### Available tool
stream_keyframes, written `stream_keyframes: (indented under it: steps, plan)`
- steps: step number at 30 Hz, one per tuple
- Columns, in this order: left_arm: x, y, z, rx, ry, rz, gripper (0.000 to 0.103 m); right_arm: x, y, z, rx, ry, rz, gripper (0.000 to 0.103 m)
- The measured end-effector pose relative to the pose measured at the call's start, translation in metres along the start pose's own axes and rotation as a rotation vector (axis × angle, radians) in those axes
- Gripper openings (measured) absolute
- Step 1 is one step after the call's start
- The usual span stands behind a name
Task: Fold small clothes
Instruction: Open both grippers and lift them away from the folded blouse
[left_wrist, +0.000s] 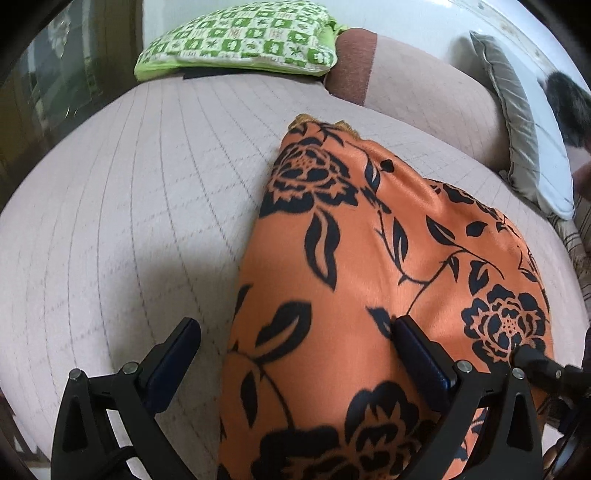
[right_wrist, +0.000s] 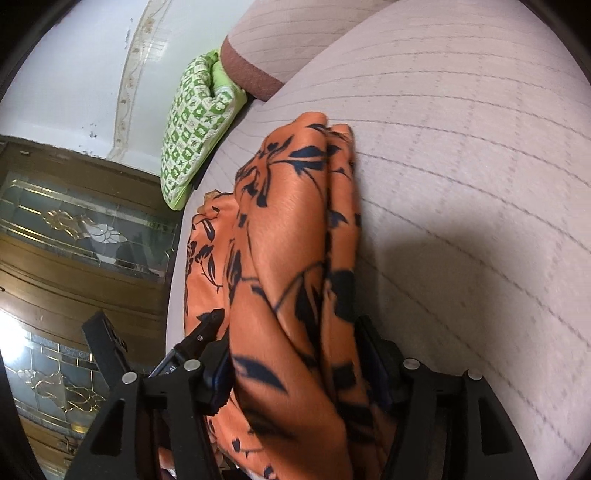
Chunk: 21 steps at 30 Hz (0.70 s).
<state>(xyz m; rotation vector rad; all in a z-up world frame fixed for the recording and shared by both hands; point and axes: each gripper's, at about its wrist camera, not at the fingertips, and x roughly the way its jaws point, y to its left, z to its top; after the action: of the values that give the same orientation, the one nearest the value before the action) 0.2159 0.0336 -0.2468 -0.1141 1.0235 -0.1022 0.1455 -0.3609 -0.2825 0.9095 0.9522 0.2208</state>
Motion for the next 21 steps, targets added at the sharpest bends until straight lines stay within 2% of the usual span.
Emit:
stream_keyframes:
  steps: [2, 5, 10, 15, 17, 21]
  plan:
    - [-0.004, 0.004, -0.006, -0.030, 0.007, -0.011, 0.103, -0.004, -0.002, -0.003, 0.006, -0.001, -0.008, 0.063]
    - [-0.016, 0.004, -0.016, -0.023, 0.005, 0.008, 0.103, -0.010, -0.001, -0.010, -0.002, -0.004, -0.032, 0.063]
    - [-0.043, -0.004, -0.037, 0.065, -0.062, 0.105, 0.103, -0.016, 0.001, -0.016, -0.020, 0.004, -0.066, 0.064]
    - [-0.066, -0.011, -0.047, 0.118, -0.106, 0.173, 0.103, -0.019, 0.011, -0.026, -0.092, 0.007, -0.141, 0.064]
    - [-0.080, -0.012, -0.051, 0.121, -0.117, 0.191, 0.103, -0.022, 0.015, -0.031, -0.115, 0.009, -0.169, 0.064]
    - [-0.119, -0.010, -0.053, 0.122, -0.198, 0.197, 0.103, -0.033, 0.025, -0.042, -0.161, -0.008, -0.239, 0.064]
